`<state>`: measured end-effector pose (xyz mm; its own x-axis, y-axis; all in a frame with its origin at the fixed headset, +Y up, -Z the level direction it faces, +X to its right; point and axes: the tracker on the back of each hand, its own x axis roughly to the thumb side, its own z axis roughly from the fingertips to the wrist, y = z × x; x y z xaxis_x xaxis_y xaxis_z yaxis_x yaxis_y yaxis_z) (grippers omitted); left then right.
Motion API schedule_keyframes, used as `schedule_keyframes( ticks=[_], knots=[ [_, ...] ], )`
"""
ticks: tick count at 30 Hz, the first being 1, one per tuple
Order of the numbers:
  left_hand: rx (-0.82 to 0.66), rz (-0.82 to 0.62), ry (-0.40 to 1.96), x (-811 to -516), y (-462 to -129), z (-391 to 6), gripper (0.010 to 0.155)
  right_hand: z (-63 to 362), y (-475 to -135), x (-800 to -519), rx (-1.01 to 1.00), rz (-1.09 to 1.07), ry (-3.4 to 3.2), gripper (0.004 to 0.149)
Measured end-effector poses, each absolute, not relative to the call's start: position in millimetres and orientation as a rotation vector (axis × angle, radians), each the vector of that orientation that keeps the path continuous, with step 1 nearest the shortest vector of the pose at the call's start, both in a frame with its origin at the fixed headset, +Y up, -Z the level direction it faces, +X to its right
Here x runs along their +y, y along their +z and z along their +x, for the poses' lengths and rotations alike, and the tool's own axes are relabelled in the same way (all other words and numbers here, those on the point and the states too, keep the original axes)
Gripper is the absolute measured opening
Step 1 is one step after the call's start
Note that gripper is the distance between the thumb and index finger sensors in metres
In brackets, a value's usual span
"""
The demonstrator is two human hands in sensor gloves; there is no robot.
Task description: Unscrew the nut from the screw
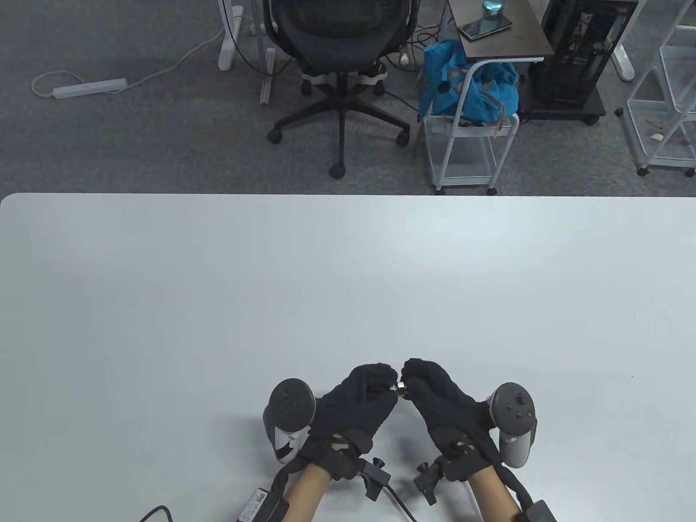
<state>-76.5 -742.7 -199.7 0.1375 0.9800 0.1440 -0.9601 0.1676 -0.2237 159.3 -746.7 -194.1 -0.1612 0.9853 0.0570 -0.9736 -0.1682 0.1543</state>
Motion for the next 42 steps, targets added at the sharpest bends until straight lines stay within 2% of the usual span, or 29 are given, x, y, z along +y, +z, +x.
schedule_keyframes(
  ticks=[4, 14, 21, 25, 37, 42],
  knots=[
    [-0.287, -0.082, 1.386, -743, -199, -75, 0.048, 156, -194, -744, 0.081, 0.193, 1.745, 0.053],
    [-0.263, -0.088, 1.418, -743, -199, -77, 0.048, 157, -194, -736, 0.086, 0.282, 1.669, 0.046],
    [-0.272, -0.084, 1.414, -743, -199, -77, 0.048, 160, -193, -746, 0.085, 0.162, 1.723, 0.065],
    [-0.282, -0.084, 1.4, -744, -199, -76, 0.047, 154, -194, -747, 0.122, 0.191, 1.739, 0.056],
    [-0.248, -0.09, 1.445, -746, -200, -80, 0.047, 155, -195, -738, 0.126, 0.295, 1.654, 0.051],
    [-0.253, -0.09, 1.437, -746, -200, -79, 0.048, 157, -193, -743, 0.084, 0.22, 1.702, 0.064]
  ],
)
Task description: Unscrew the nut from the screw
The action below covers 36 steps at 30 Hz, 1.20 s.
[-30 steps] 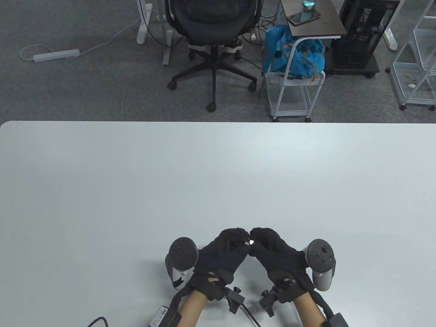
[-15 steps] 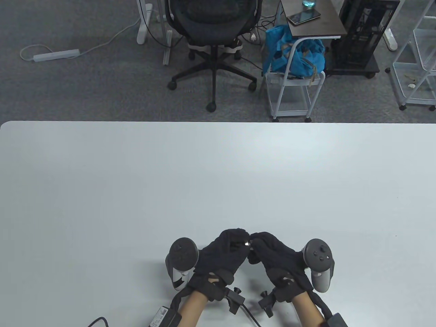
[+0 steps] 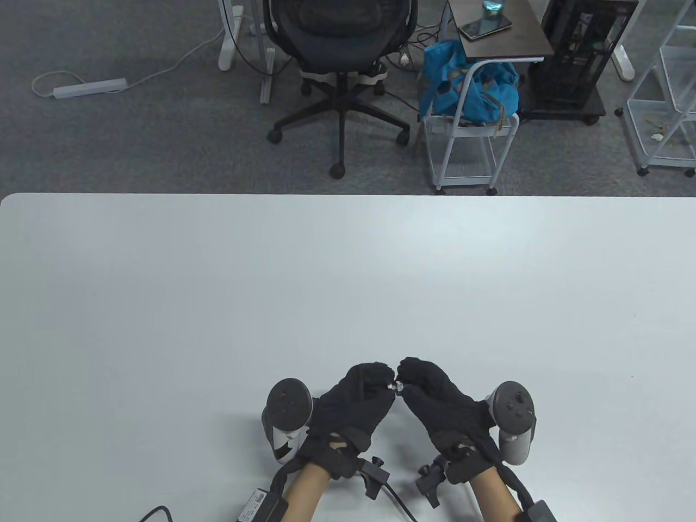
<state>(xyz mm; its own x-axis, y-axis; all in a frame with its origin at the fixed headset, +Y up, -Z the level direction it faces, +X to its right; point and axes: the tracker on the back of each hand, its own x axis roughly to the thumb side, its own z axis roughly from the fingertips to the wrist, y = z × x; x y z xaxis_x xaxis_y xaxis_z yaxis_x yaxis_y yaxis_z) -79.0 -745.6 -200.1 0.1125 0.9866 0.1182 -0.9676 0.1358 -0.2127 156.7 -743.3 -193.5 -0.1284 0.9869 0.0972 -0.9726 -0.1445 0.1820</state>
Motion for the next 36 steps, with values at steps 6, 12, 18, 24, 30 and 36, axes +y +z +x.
schedule_keyframes(
  ticks=[6, 12, 18, 24, 30, 36],
  knots=[
    [-0.266, -0.091, 1.426, -746, -200, -78, 0.047, 154, -194, -749, 0.139, 0.178, 1.734, 0.061],
    [-0.252, -0.092, 1.432, -746, -200, -79, 0.047, 152, -194, -743, 0.115, 0.248, 1.76, 0.055],
    [-0.244, -0.089, 1.438, -746, -200, -80, 0.047, 152, -193, -736, 0.078, 0.298, 1.759, 0.052],
    [-0.251, -0.089, 1.434, -746, -200, -79, 0.047, 151, -192, -746, 0.114, 0.222, 1.706, 0.064],
    [-0.256, -0.091, 1.412, -746, -200, -79, 0.047, 151, -194, -752, 0.185, 0.184, 1.719, 0.058],
    [-0.242, -0.093, 1.426, -748, -201, -80, 0.047, 150, -194, -743, 0.116, 0.266, 1.739, 0.054]
  ],
)
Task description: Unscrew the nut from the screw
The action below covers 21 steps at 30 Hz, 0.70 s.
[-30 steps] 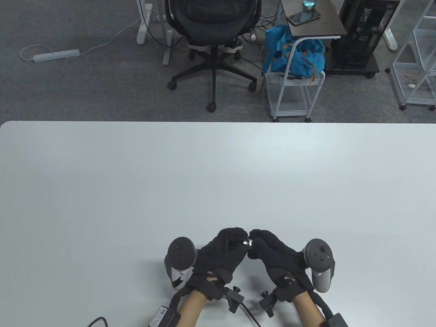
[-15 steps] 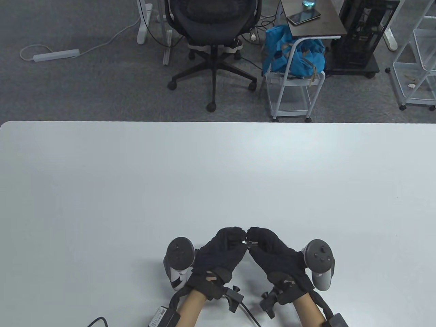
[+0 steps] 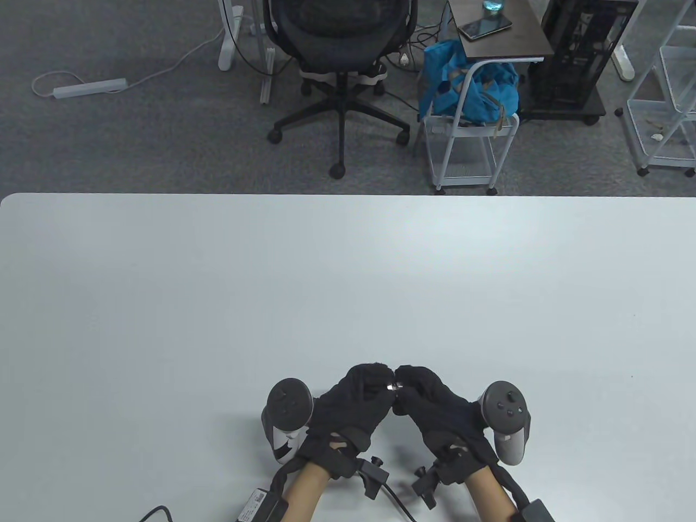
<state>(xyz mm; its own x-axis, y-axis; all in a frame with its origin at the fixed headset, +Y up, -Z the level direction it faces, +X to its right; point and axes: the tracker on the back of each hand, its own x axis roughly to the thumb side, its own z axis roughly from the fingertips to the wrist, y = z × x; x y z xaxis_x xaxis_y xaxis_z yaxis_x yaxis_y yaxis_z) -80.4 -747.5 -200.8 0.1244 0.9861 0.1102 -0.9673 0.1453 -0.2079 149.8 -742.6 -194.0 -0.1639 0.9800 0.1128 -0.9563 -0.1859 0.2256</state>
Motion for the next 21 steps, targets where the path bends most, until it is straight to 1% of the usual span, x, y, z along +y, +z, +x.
schedule_keyframes(
  ticks=[4, 6, 9, 10, 14, 21],
  knots=[
    [-0.239, -0.091, 1.445, -747.0, -201.0, -81.1, 0.047, 150.2, -193.9, -741.3, 0.116, 0.282, 1.711, 0.054],
    [-0.244, -0.091, 1.437, -747.3, -200.9, -80.7, 0.047, 149.6, -193.6, -743.6, 0.124, 0.273, 1.693, 0.059],
    [-0.255, -0.089, 1.418, -746.7, -200.4, -79.3, 0.047, 150.8, -192.1, -749.1, 0.148, 0.188, 1.719, 0.067],
    [-0.258, -0.088, 1.415, -746.5, -200.2, -78.8, 0.047, 151.5, -192.5, -750.3, 0.152, 0.182, 1.737, 0.067],
    [-0.26, -0.086, 1.411, -746.8, -200.2, -78.7, 0.047, 149.6, -193.1, -748.3, 0.162, 0.199, 1.741, 0.056],
    [-0.246, -0.09, 1.429, -747.5, -200.5, -80.1, 0.047, 149.8, -193.9, -741.6, 0.131, 0.276, 1.711, 0.054]
  ],
)
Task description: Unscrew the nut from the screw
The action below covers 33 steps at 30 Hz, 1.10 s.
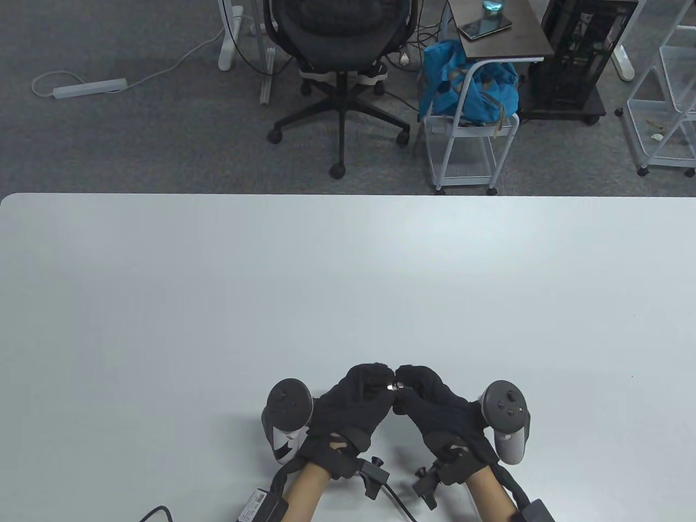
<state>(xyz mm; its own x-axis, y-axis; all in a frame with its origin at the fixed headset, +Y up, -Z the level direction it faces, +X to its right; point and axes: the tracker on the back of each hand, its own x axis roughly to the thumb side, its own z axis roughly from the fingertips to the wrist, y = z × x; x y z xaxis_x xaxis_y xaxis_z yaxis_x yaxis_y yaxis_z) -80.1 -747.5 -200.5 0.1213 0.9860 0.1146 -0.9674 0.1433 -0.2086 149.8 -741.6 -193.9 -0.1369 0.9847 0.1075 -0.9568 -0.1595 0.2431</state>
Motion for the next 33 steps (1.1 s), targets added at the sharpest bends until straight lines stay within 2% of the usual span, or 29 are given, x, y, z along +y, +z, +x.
schedule_keyframes(
  ticks=[6, 10, 15, 26, 30, 33],
  knots=[
    [-0.243, -0.084, 1.452, -747, -200, -81, 0.047, 152, -195, -743, 0.174, 0.292, 1.613, 0.058],
    [-0.254, -0.085, 1.437, -746, -200, -80, 0.047, 152, -193, -749, 0.185, 0.216, 1.686, 0.067],
    [-0.259, -0.084, 1.427, -747, -200, -79, 0.047, 151, -195, -749, 0.185, 0.211, 1.708, 0.056],
    [-0.245, -0.081, 1.46, -746, -200, -81, 0.047, 154, -195, -741, 0.13, 0.295, 1.672, 0.051],
    [-0.253, -0.082, 1.445, -746, -200, -80, 0.047, 154, -195, -749, 0.208, 0.231, 1.645, 0.065],
    [-0.26, -0.083, 1.436, -746, -200, -79, 0.047, 155, -195, -753, 0.215, 0.189, 1.706, 0.063]
  ],
)
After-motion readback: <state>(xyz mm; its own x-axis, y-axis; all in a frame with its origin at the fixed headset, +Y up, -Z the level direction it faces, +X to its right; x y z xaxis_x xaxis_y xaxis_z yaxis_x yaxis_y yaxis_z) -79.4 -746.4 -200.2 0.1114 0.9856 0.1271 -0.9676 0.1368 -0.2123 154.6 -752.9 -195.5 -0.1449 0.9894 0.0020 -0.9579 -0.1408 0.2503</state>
